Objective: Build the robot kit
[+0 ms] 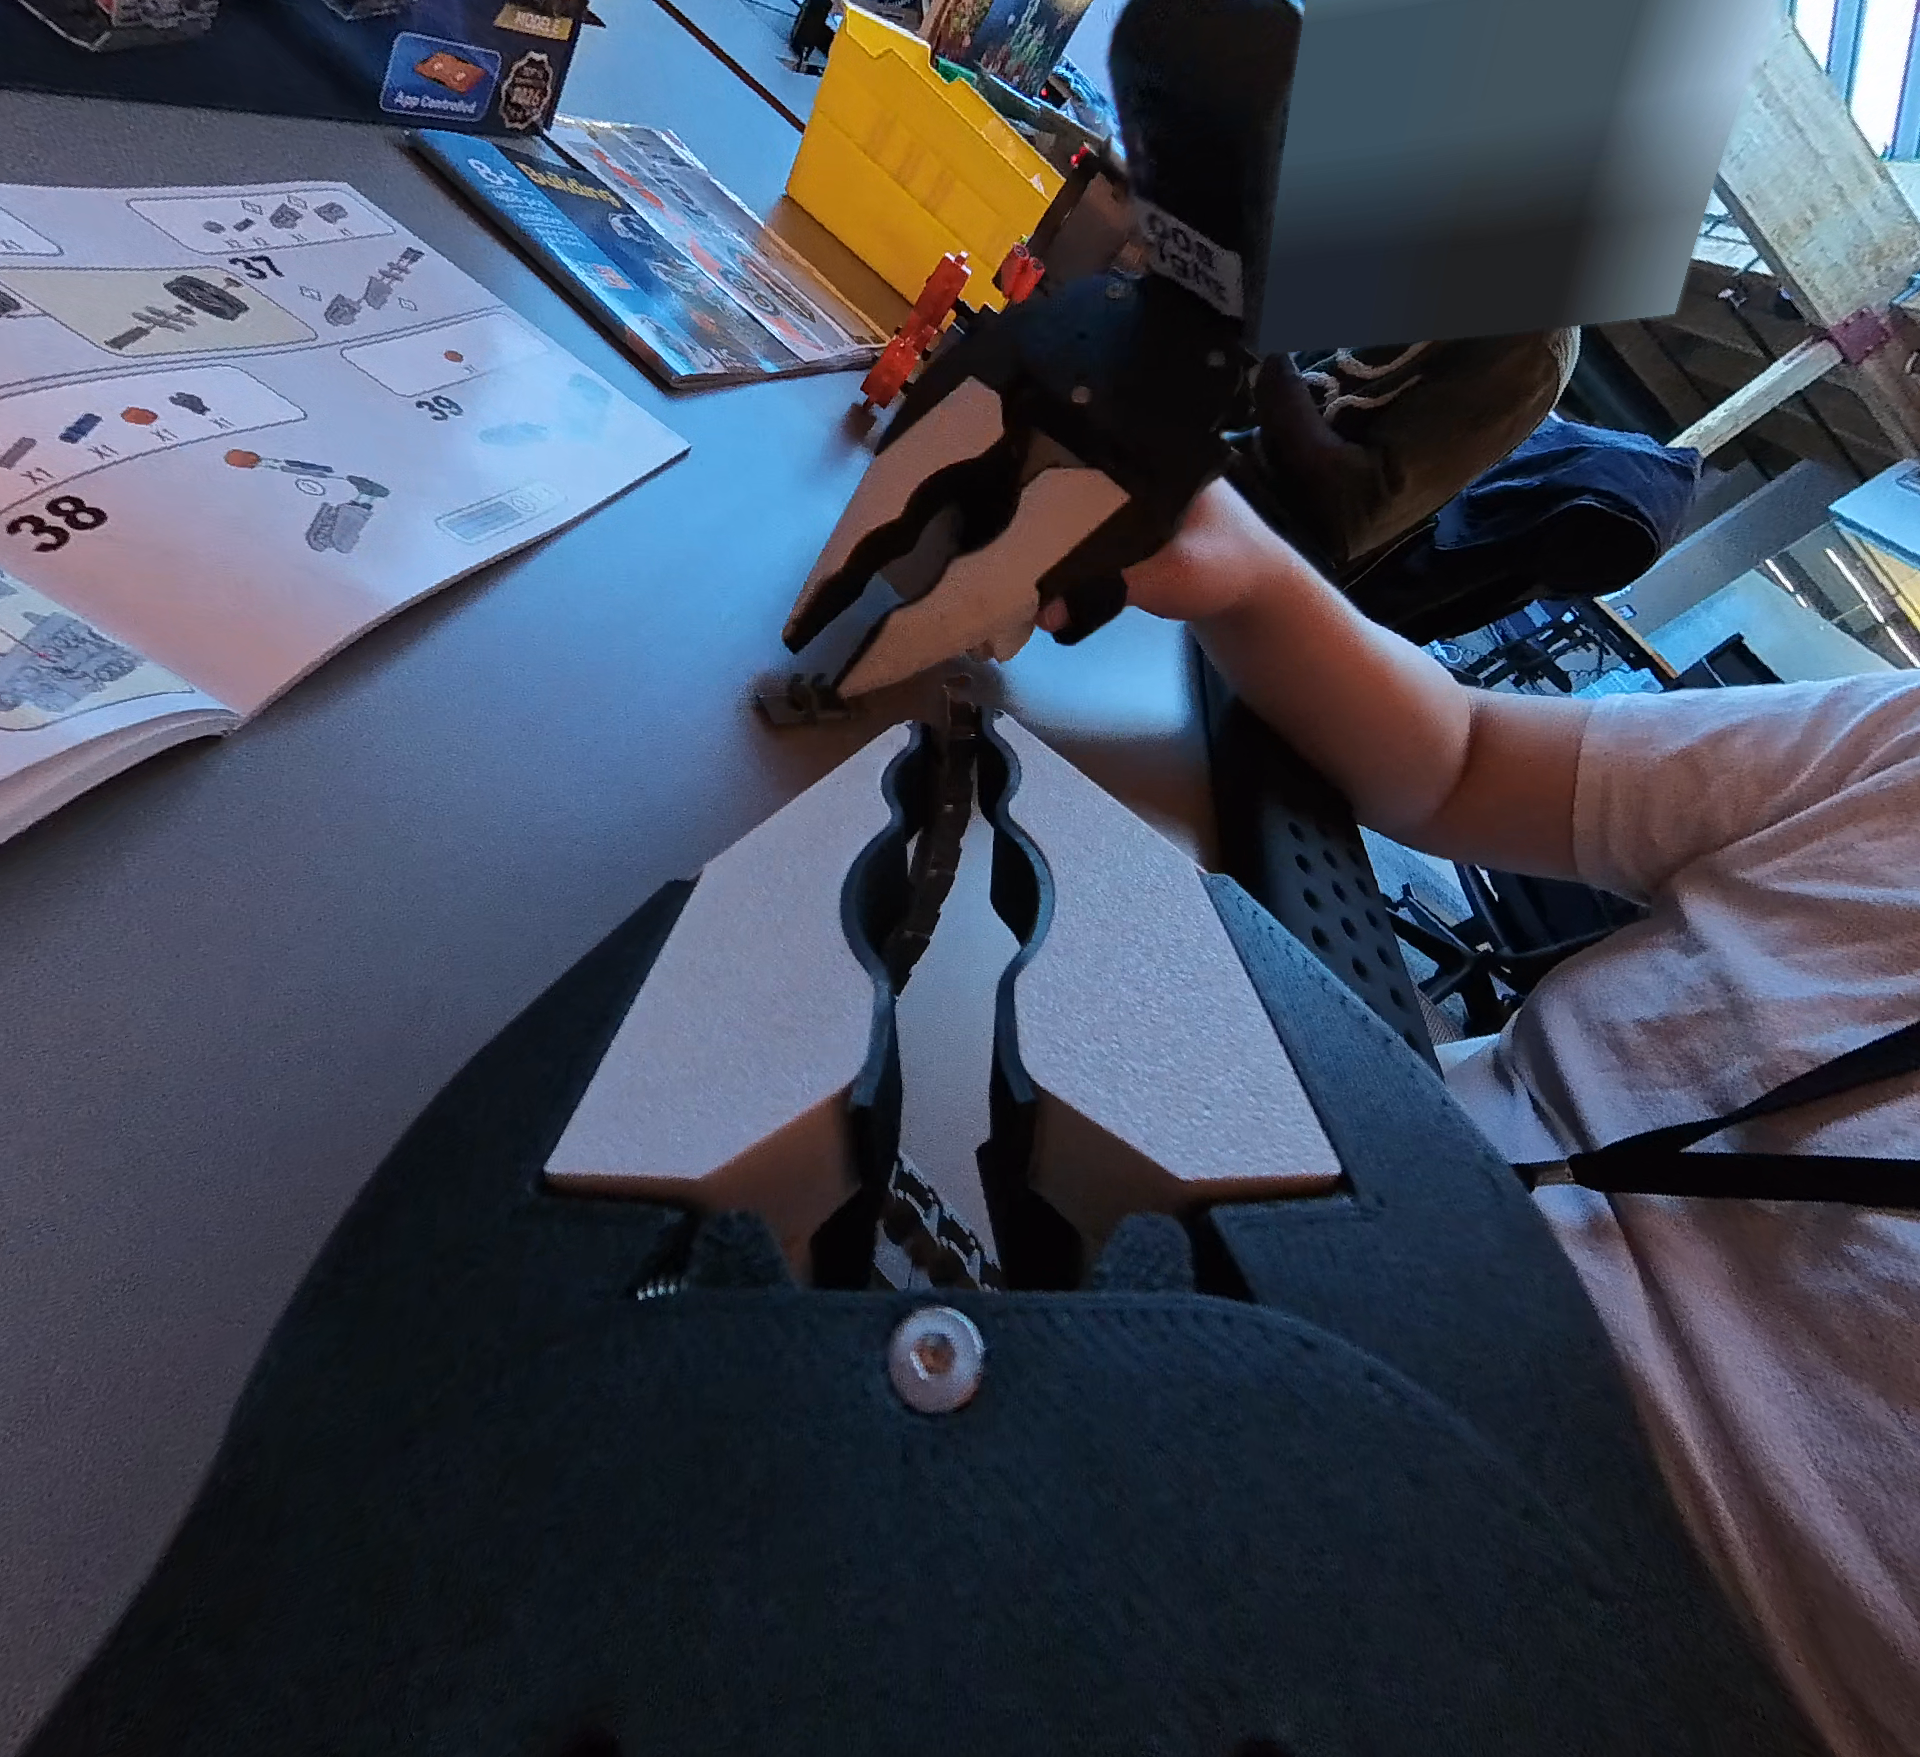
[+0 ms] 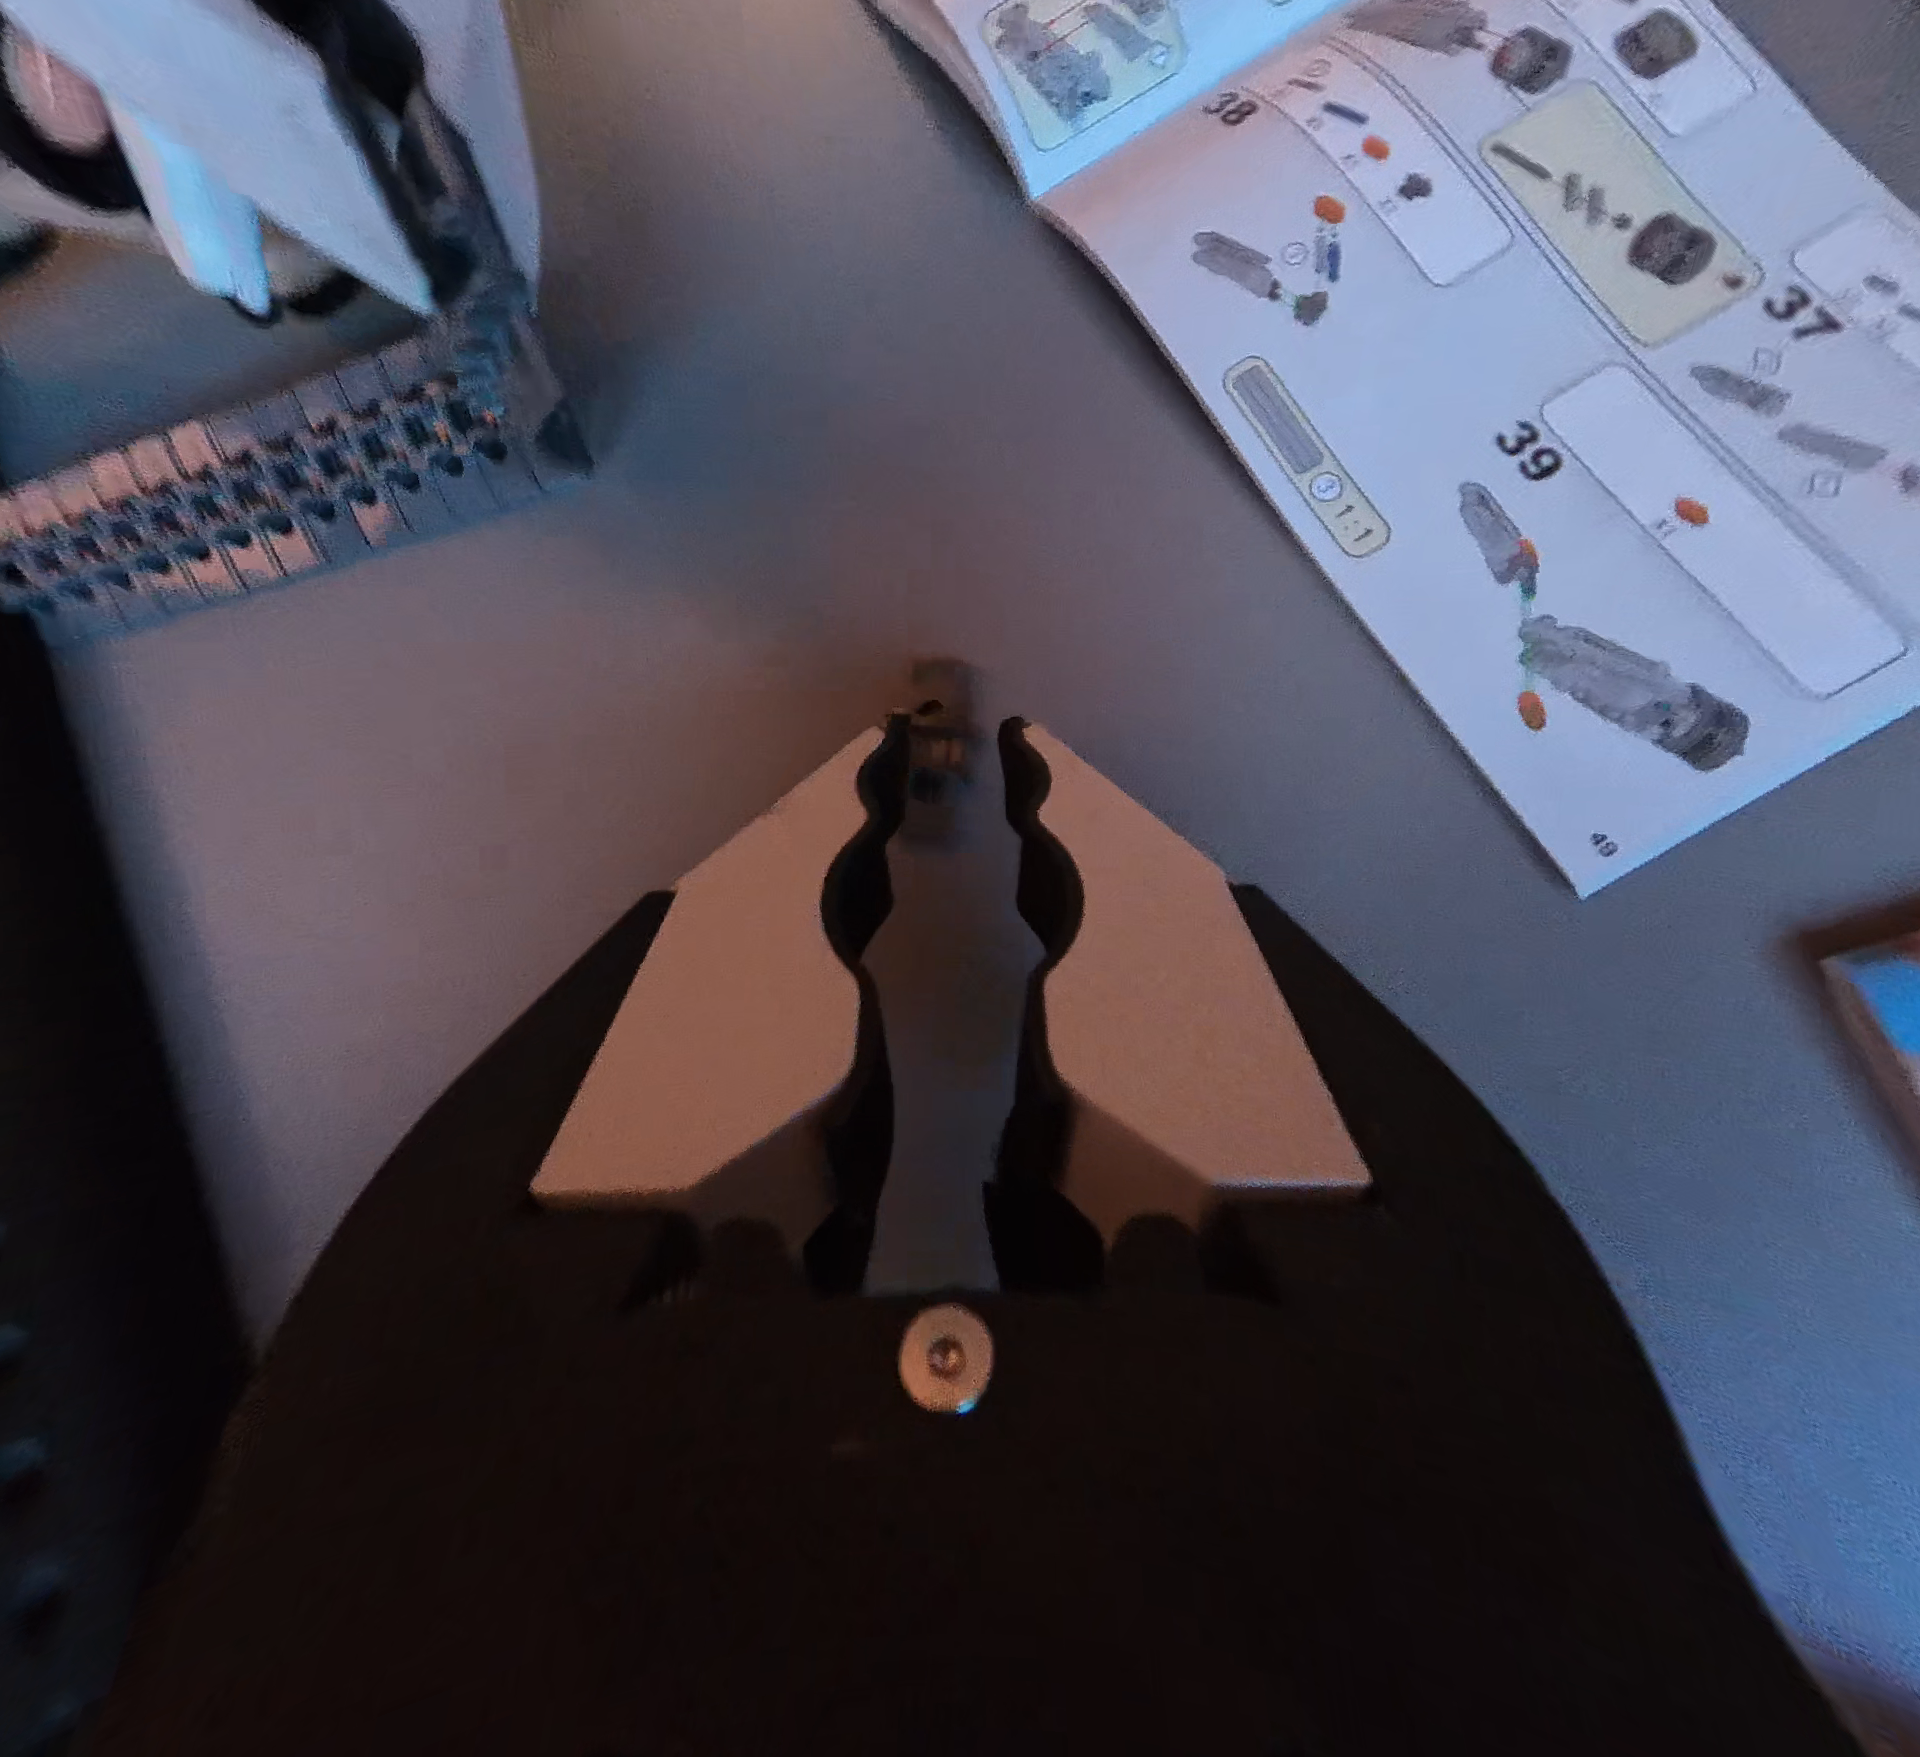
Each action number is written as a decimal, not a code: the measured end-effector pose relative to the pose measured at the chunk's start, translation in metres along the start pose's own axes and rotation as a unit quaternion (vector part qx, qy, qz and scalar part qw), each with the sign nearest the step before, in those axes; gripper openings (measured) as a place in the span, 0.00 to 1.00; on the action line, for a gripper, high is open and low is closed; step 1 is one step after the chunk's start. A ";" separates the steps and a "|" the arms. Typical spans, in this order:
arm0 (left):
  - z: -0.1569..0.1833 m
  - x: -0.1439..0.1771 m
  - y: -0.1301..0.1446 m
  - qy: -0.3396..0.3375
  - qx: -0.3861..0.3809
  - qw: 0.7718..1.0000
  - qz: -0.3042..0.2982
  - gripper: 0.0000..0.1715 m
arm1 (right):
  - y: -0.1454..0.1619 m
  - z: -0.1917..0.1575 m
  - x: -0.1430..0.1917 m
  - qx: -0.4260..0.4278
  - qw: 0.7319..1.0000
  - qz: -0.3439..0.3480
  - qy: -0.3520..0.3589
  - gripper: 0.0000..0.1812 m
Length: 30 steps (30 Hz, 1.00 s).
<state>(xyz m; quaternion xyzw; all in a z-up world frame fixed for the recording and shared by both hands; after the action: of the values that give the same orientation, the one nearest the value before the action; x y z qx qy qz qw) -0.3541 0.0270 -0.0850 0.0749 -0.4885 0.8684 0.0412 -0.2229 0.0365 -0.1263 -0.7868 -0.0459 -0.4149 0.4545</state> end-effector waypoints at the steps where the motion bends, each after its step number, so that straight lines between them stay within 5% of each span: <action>1: 0.000 0.000 0.000 0.001 0.001 1.000 0.000 0.04 | -0.001 0.002 0.000 -0.017 1.000 0.008 -0.007 0.09; 5: -0.001 0.000 0.000 0.002 0.005 1.000 0.002 0.04 | 0.004 0.004 -0.004 -0.028 0.999 -0.008 -0.021 0.13; 16: 0.000 0.000 0.000 0.007 0.011 1.000 0.003 0.04 | 0.006 -0.017 -0.009 0.072 0.997 -0.028 -0.024 0.04; 28: 0.001 -0.001 0.001 0.009 0.013 1.000 0.001 0.04 | 0.002 -0.021 -0.005 0.037 0.997 -0.011 -0.072 0.00; 30: 0.001 -0.001 0.001 0.010 0.014 1.000 0.000 0.04 | 0.001 -0.021 -0.006 0.024 0.997 -0.005 -0.078 0.07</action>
<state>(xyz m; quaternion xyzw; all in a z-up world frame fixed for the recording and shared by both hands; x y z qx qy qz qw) -0.3534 0.0260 -0.0853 0.0664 -0.4755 0.8760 0.0449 -0.2387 0.0221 -0.1257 -0.8052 -0.0949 -0.3536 0.4664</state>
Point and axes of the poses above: each gripper's, where its closed fingertips meet, x back along the fingers, y out of its underside, z = x × y across the jaws, the point moved 4 cm from there along x, back along the fingers, and after that the axes turned 5 degrees about -x, right-handed, at the moved point
